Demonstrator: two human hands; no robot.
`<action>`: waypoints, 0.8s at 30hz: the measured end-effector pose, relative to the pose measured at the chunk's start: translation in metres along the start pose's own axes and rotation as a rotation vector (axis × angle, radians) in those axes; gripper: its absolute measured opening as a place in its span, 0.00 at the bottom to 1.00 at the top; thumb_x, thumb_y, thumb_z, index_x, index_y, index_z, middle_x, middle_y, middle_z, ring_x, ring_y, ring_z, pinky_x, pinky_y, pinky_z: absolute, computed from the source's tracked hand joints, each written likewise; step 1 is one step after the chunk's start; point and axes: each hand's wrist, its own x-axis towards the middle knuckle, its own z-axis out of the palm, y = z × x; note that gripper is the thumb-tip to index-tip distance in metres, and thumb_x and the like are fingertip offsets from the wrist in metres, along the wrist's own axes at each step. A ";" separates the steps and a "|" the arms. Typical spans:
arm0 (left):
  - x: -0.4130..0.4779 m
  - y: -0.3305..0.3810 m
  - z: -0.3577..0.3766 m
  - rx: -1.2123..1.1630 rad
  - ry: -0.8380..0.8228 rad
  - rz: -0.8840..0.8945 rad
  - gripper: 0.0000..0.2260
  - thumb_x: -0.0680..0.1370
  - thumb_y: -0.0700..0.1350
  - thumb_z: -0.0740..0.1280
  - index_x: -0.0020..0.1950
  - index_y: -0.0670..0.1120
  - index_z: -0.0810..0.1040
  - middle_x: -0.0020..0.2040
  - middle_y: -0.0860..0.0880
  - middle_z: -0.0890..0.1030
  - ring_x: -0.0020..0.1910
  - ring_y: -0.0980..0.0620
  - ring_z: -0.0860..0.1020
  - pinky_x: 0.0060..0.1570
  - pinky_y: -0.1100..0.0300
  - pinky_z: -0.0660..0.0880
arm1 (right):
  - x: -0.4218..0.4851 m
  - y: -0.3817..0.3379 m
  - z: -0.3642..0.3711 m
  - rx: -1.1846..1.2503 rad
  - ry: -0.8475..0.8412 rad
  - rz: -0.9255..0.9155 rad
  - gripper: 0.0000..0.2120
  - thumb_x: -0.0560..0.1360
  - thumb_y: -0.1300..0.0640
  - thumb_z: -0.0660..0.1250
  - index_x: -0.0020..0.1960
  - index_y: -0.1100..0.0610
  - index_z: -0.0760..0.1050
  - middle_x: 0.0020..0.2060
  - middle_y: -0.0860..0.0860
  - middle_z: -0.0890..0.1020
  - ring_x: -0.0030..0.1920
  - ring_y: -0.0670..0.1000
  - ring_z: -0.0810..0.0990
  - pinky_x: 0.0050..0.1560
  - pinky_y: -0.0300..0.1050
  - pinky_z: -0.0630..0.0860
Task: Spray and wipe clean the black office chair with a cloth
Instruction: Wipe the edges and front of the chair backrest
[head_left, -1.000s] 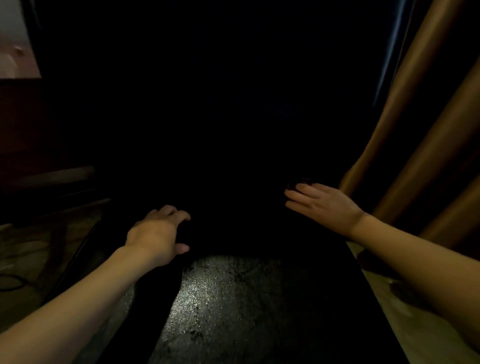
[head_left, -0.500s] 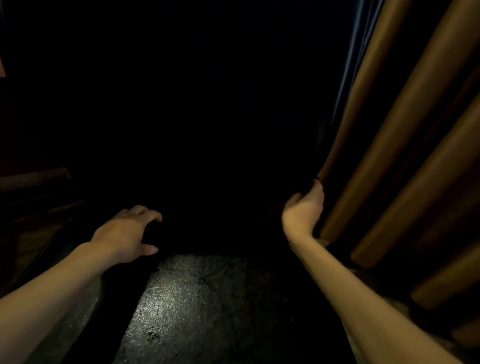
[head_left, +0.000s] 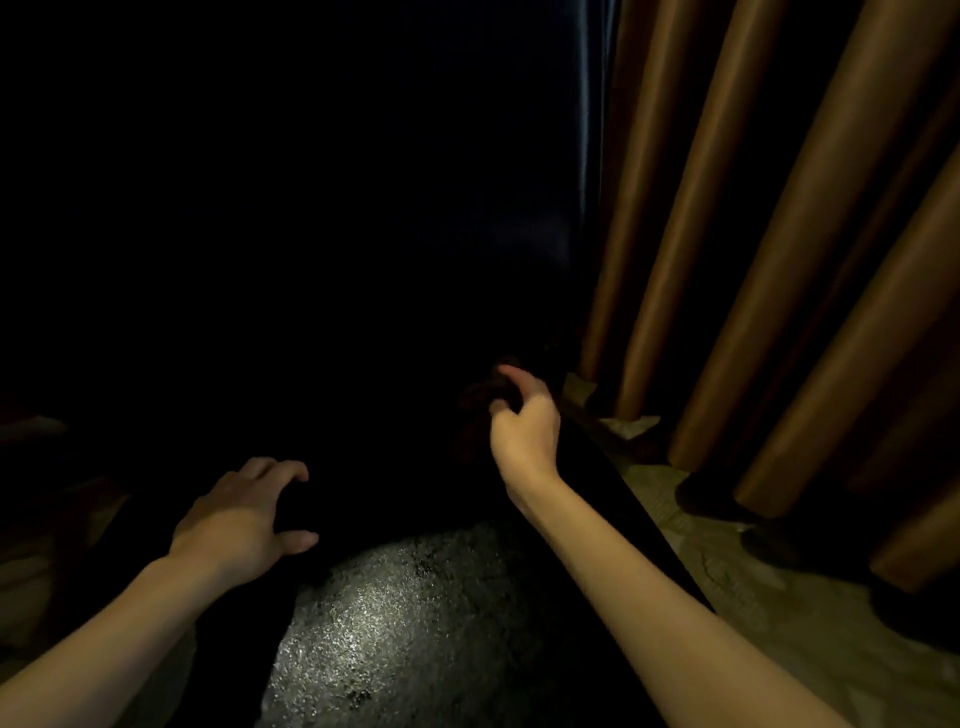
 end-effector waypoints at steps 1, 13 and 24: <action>-0.001 -0.001 0.000 0.005 0.000 -0.006 0.31 0.70 0.58 0.71 0.69 0.55 0.63 0.69 0.52 0.63 0.66 0.49 0.66 0.63 0.54 0.68 | -0.001 -0.004 -0.002 0.043 0.057 0.014 0.19 0.76 0.67 0.59 0.64 0.54 0.72 0.62 0.52 0.73 0.64 0.51 0.71 0.68 0.46 0.67; -0.004 -0.005 -0.001 -0.014 -0.010 -0.037 0.31 0.70 0.59 0.70 0.69 0.56 0.62 0.68 0.51 0.63 0.66 0.48 0.66 0.63 0.54 0.68 | 0.023 -0.029 0.006 0.111 0.421 -0.189 0.19 0.76 0.69 0.59 0.65 0.60 0.67 0.64 0.52 0.70 0.65 0.48 0.68 0.61 0.29 0.60; -0.004 -0.002 0.001 -0.027 0.014 -0.042 0.29 0.71 0.58 0.71 0.68 0.56 0.63 0.68 0.52 0.62 0.66 0.49 0.65 0.63 0.54 0.67 | 0.062 0.001 -0.008 0.113 0.133 0.288 0.18 0.79 0.64 0.56 0.68 0.56 0.68 0.65 0.56 0.71 0.63 0.56 0.73 0.66 0.50 0.70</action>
